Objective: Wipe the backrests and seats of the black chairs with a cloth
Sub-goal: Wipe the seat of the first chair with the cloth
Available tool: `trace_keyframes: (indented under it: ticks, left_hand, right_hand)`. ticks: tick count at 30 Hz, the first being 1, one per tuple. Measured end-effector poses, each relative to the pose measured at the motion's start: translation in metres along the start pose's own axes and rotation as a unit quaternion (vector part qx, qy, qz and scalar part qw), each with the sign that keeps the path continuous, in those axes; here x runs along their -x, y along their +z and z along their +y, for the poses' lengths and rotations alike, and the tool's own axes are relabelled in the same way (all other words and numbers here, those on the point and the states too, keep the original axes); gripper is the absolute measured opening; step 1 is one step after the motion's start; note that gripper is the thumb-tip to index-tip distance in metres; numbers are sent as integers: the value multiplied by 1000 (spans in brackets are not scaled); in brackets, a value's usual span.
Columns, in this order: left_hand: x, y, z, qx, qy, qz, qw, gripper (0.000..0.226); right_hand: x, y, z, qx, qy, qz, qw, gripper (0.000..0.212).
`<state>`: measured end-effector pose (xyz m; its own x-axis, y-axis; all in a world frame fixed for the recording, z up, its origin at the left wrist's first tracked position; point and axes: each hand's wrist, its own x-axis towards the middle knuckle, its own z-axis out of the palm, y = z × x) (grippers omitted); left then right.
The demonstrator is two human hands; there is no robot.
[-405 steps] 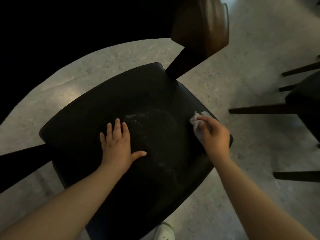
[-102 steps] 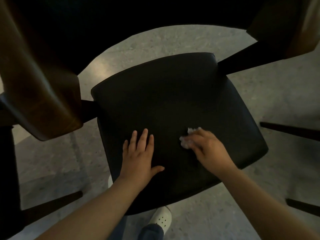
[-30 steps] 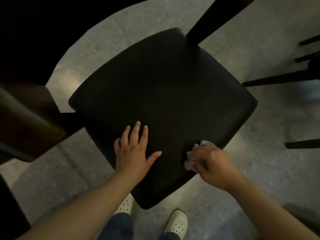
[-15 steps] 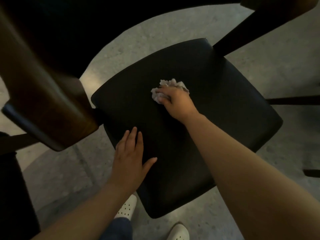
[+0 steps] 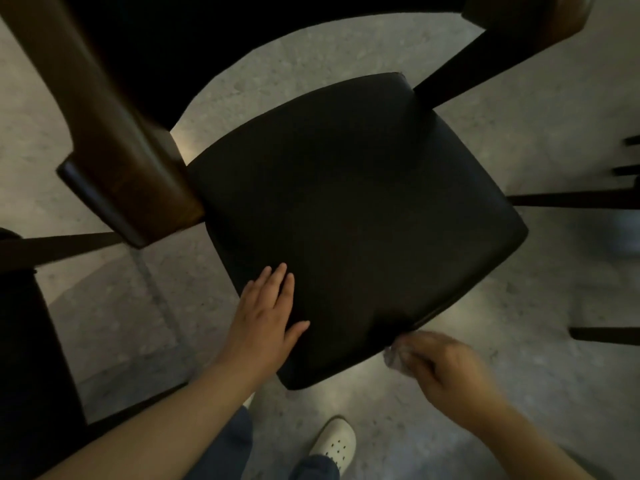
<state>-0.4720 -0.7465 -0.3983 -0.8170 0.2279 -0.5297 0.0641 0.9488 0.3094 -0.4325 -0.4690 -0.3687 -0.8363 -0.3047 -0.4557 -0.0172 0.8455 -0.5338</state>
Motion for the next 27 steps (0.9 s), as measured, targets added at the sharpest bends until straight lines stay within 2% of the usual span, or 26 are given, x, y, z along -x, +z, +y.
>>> trace_keyframes:
  ticks: [2,5,7,9,12,13,15,17,19,23,25,27]
  left_hand:
    - [9,5,3,9,-7,3,1000,74]
    - [18,10,1,23,-25,13,999,74]
    - [22,14,-4,23,-29,23,999,75]
    - [26,16,-7,35,-29,26,999,75]
    - [32,18,-8,51,-23,6,998,73]
    - [34,19,-9,51,-23,3,998,73]
    - [38,20,-11,50,-20,1,999,73]
    - [42,20,-13,47,-22,-4,999,72]
    - [44,20,-17,51,-32,-9,998,71]
    - [48,19,-30,47,-43,4,998,73]
    - [50,18,-40,36,-39,15,998,75]
    - [50,17,-49,25,-42,21,999,76]
  right_hand:
    - [-12,-10,-15,0,-9,53,999,19]
    - [-58,-20,-40,-9,-20,119,993,34]
    - [-91,-20,-49,-8,-10,136,991,39]
    - [-109,-11,-45,42,13,103,994,37]
    - [-89,9,-29,122,13,78,989,31]
    - [-73,14,-25,112,2,60,992,25]
    - [-37,24,-25,73,-9,-27,997,9]
    - [-9,31,-31,45,-11,-71,996,9]
    - [-10,27,-42,14,-14,-21,1000,9]
    - [-81,1,-92,3,-54,109,993,29]
    - [-126,-6,-116,4,-60,128,990,33]
    - [-167,-5,-129,42,-50,106,992,35]
